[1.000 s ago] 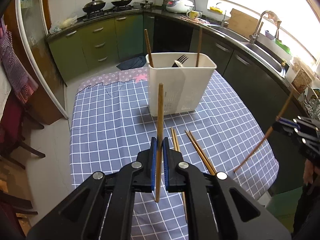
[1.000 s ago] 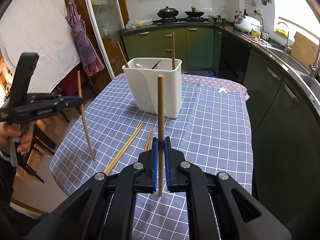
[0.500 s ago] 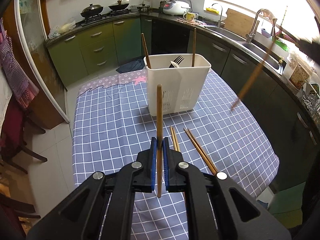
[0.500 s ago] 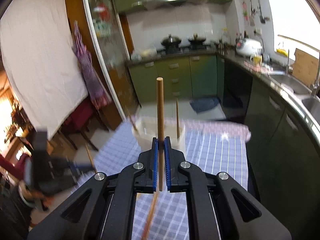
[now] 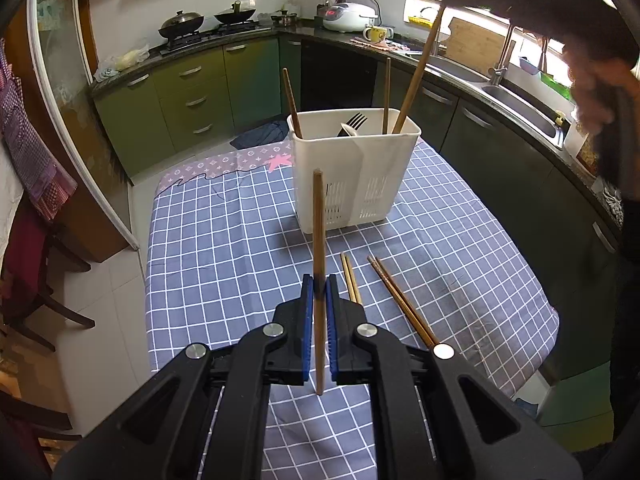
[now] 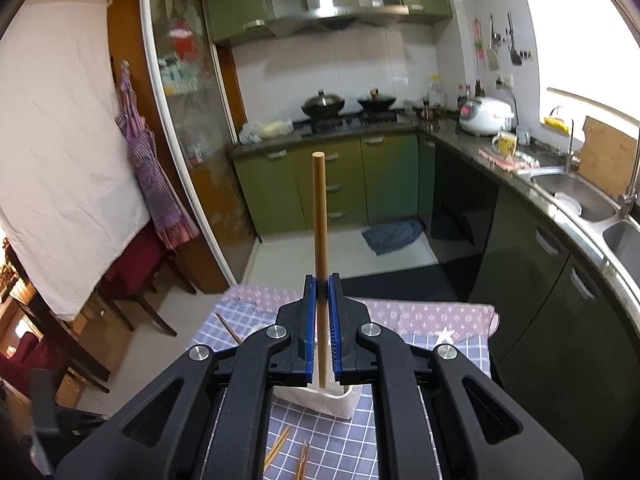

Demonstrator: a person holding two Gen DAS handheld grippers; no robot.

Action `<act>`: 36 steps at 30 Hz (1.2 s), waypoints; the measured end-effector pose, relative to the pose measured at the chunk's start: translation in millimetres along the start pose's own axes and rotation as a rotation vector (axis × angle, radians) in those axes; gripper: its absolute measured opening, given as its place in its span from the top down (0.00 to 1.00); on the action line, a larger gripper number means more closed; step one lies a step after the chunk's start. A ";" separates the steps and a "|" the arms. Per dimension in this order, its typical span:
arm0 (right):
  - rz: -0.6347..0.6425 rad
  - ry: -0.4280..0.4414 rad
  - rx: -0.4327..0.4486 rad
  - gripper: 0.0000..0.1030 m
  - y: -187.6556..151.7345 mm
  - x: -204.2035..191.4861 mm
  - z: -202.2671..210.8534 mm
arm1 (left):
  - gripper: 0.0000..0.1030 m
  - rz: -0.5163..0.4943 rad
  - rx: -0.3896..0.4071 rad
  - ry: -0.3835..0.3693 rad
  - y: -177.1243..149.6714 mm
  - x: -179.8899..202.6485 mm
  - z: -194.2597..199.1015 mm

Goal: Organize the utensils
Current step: 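Lift the chopstick into the caddy and open the right tool while the left tool carries its chopstick, then lower the held chopstick into the caddy and open the left tool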

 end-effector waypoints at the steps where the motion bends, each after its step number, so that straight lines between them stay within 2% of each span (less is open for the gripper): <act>1: 0.003 -0.004 -0.019 0.93 -7.1 1.0 -10.5 | 0.94 0.001 0.002 -0.001 0.6 -0.5 1.0; 7: 0.005 -0.006 -0.107 0.93 -44.6 4.4 -48.5 | 0.94 0.012 0.015 -0.008 8.5 -3.6 7.9; 13: 0.022 -0.006 -0.127 0.92 -61.4 1.1 -56.7 | 0.94 -0.002 0.052 -0.003 29.2 0.3 19.8; 20: 0.010 0.028 -0.092 0.89 -77.9 6.4 -19.9 | 0.94 -0.004 0.122 -0.009 66.6 5.1 41.1; 29: -0.042 0.061 -0.140 0.89 -164.5 28.4 14.2 | 0.94 -0.013 0.326 0.002 153.1 17.5 85.8; 33: -0.070 0.061 -0.166 0.89 -195.6 42.8 20.7 | 0.94 0.000 0.399 0.035 183.6 16.3 81.6; 36: -0.086 0.060 -0.179 0.89 -209.8 50.7 26.5 | 0.94 0.019 0.392 0.044 193.9 12.8 62.1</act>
Point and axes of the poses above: each gripper's, at about its wrist camera, not at the fingertips, and z roughly against the way its jaws point, x to its right, y to its top, the point moved 9 cm from there along -z, roughly the way its jaws point, and after that the axes turned 5 degrees about -y, right-handed, at the moved point
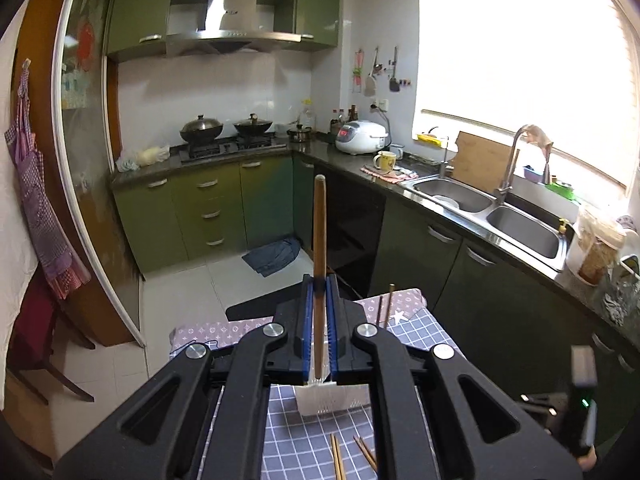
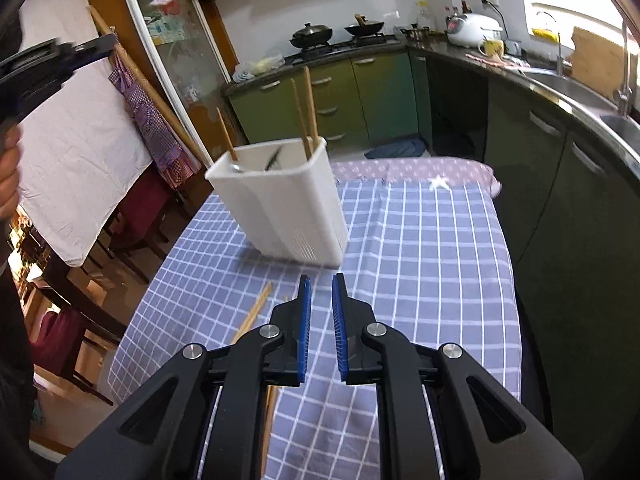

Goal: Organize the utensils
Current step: 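Lower the held chopstick into the caddy and open the left tool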

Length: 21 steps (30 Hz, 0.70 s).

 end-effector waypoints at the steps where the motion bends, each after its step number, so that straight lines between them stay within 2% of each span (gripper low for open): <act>1: -0.001 -0.004 -0.003 0.89 -5.0 1.7 1.9 | 0.94 0.007 -0.012 0.002 -2.6 -1.4 -9.9; 6: -0.001 -0.013 -0.018 0.86 -14.7 6.5 6.4 | 0.94 0.027 -0.092 0.031 -23.3 -9.5 -52.0; 12: 0.012 -0.017 -0.036 0.85 -14.3 2.7 3.7 | 0.93 0.044 -0.203 0.030 -56.8 -17.0 -72.5; 13: 0.015 -0.017 -0.041 0.85 -14.3 1.1 1.9 | 0.90 0.039 -0.212 0.028 -61.4 -17.4 -73.0; 15: 0.020 -0.015 -0.051 0.84 -13.1 -2.6 -1.8 | 0.72 0.030 -0.218 0.033 -68.8 -17.8 -71.6; 17: 0.033 -0.015 -0.066 0.80 -12.7 -7.6 -6.5 | 0.64 0.028 -0.217 0.030 -73.2 -17.6 -69.0; 21: 0.060 -0.004 -0.124 0.79 -18.9 -21.3 -23.3 | 0.59 0.031 -0.227 0.017 -83.4 -18.7 -58.3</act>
Point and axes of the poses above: each gripper's, at about its wrist camera, not at the fingertips, and z roughly against the way its jaws point, x to its right, y to its top, the point moved 9 cm from there along -z, roughly the way its jaws point, and after that the axes turned 5 degrees about -y, right-handed, at the moved point
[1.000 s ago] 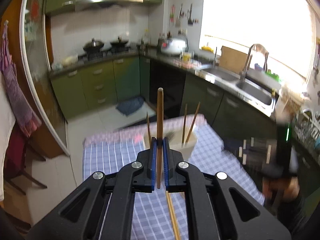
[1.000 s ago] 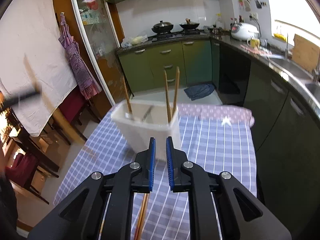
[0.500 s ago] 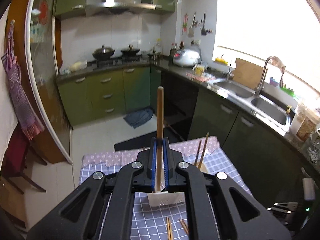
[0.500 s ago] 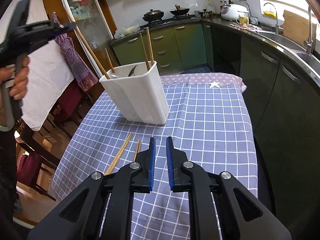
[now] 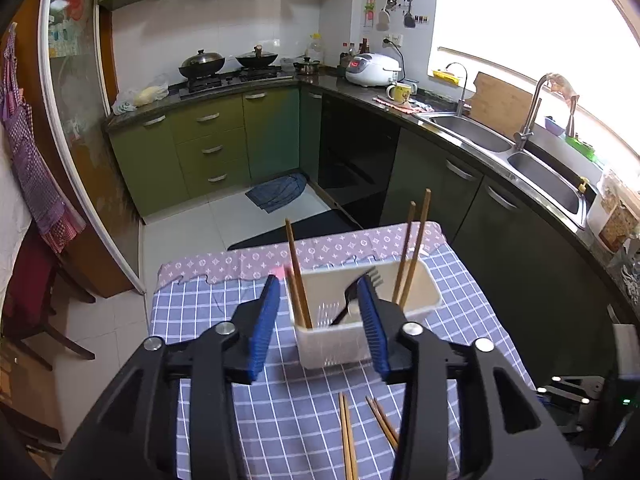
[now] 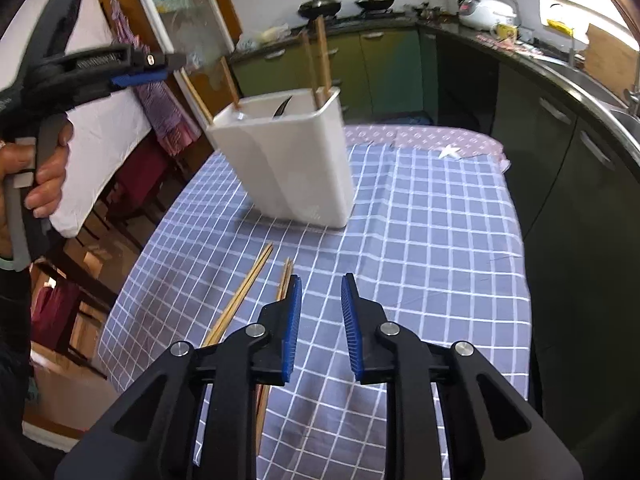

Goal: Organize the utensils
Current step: 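Lower the held chopstick into the caddy and open the left tool, then grasp a wooden chopstick with the right tool while the left tool grasps another chopstick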

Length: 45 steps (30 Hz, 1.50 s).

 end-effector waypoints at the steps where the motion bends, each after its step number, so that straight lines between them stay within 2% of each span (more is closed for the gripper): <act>1: 0.005 0.006 -0.020 0.79 -1.7 -4.0 -5.5 | 0.58 0.001 -0.005 -0.004 -4.5 -0.2 2.9; 10: 0.100 -0.003 -0.241 0.79 -29.6 -38.7 -82.7 | 0.54 -0.002 -0.091 -0.028 -62.3 -5.5 19.7; 18: 0.126 -0.035 -0.340 0.80 -41.1 -45.0 -125.3 | 0.54 0.030 -0.177 -0.043 -107.8 -21.3 15.7; 29: 0.168 -0.090 -0.375 0.80 -43.4 -51.6 -145.3 | 0.54 0.062 -0.193 -0.039 -121.5 -38.7 18.9; 33: 0.204 -0.137 -0.369 0.81 -39.8 -56.7 -152.3 | 0.54 0.057 -0.206 -0.041 -125.2 -36.6 16.7; 36: 0.213 -0.143 -0.358 0.91 -34.1 -59.4 -157.0 | 0.54 0.051 -0.219 -0.045 -128.4 -33.3 13.8; 38: 0.201 -0.141 -0.356 0.93 -31.3 -59.2 -158.6 | 0.54 0.046 -0.232 -0.047 -132.6 -30.8 11.3; 42: 0.163 -0.109 -0.311 0.94 -23.5 -55.8 -145.1 | 0.54 0.035 -0.257 -0.049 -139.3 -26.5 6.1; 45: 0.125 -0.078 -0.235 0.94 -7.8 -49.4 -118.0 | 0.54 0.029 -0.279 -0.051 -143.6 -22.6 1.1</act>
Point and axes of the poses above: each gripper's, at about its wrist camera, not at the fingertips, and z roughly against the way its jaws point, x to its right, y to its top, the point moved 9 cm from there along -z, roughly the way its jaws point, and after that the axes turned 5 degrees about -y, right-handed, at the moved point
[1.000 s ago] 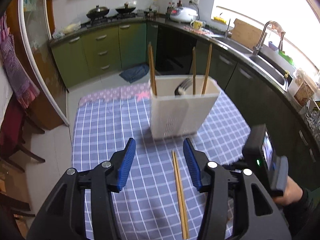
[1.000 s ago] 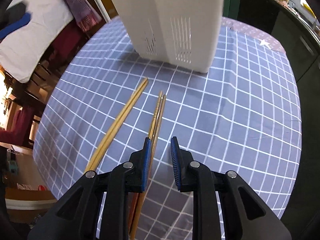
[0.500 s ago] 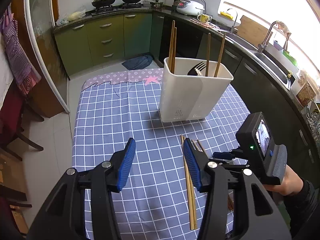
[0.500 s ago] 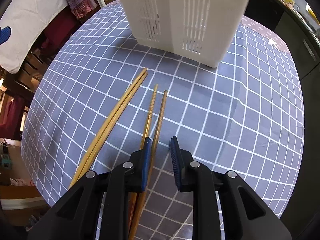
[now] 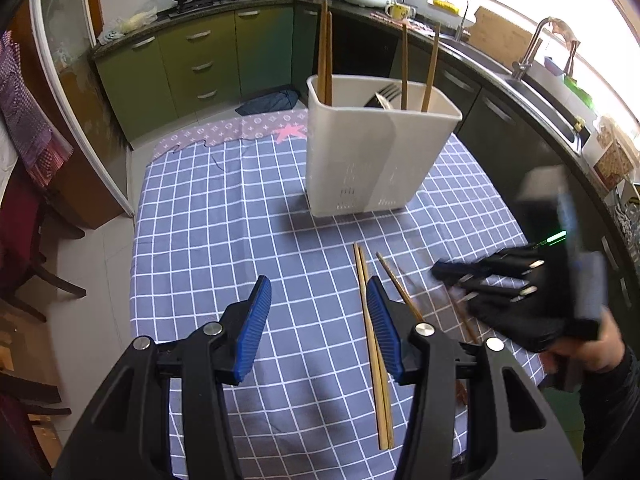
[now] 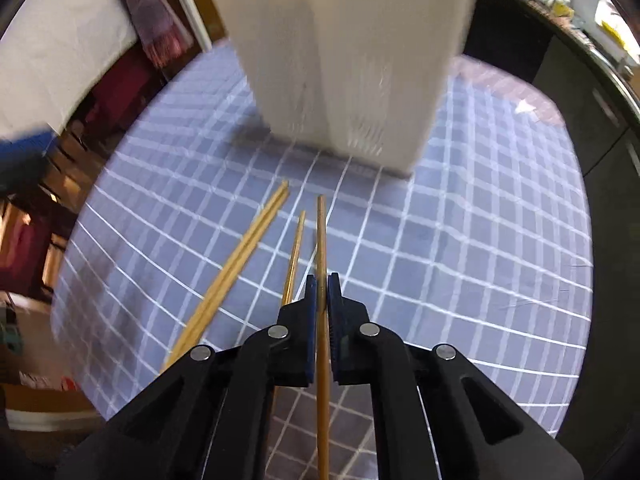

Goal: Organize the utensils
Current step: 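Grasp a wooden chopstick with the right tool while the left tool grasps another chopstick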

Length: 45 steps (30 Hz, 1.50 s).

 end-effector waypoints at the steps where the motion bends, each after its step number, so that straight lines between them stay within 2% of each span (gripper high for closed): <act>1: -0.015 0.010 0.037 0.94 3.3 4.3 14.1 | 0.54 0.000 -0.004 -0.001 -0.8 1.0 -1.2; 5: -0.064 0.033 0.198 0.94 9.3 19.9 78.8 | 0.54 -0.012 -0.026 -0.006 -4.8 7.4 -9.5; 8: -0.081 0.035 0.303 0.94 -0.8 29.2 124.4 | 0.54 -0.023 -0.047 -0.007 -8.2 12.2 -16.9; 12: -0.086 0.014 0.381 0.94 -11.3 38.7 156.8 | 0.54 -0.020 -0.085 -0.015 -14.3 16.7 -31.0; 20: -0.072 -0.015 0.410 0.94 -28.5 41.0 177.3 | 0.54 0.006 -0.212 -0.032 -32.0 26.2 -77.5; 23: -0.071 -0.013 0.410 0.94 -32.0 38.4 176.0 | 0.60 0.013 -0.248 -0.028 -35.5 27.0 -91.8; 25: -0.075 -0.011 0.408 0.94 -34.1 39.3 175.8 | 0.61 0.017 -0.267 -0.022 -37.2 26.9 -101.0; 31: -0.082 0.000 0.402 0.94 -36.2 42.2 174.3 | 0.64 0.033 -0.316 -0.018 -40.7 26.1 -122.1; 33: -0.083 0.003 0.402 0.94 -36.3 42.1 174.4 | 0.69 0.027 -0.321 -0.006 -40.9 28.2 -127.5; 45: -0.082 0.023 0.397 0.94 -36.7 41.0 173.3 | 0.70 -0.017 -0.353 0.039 -37.4 43.7 -148.8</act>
Point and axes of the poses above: each gripper's, at about its wrist camera, not at the fingertips, and z roughly against the way its jaws point, x to its right, y to its top, the point moved 9 cm from there along -z, roughly the way its jaws point, and after that the axes turned 5 degrees about -y, right-handed, at the moved point
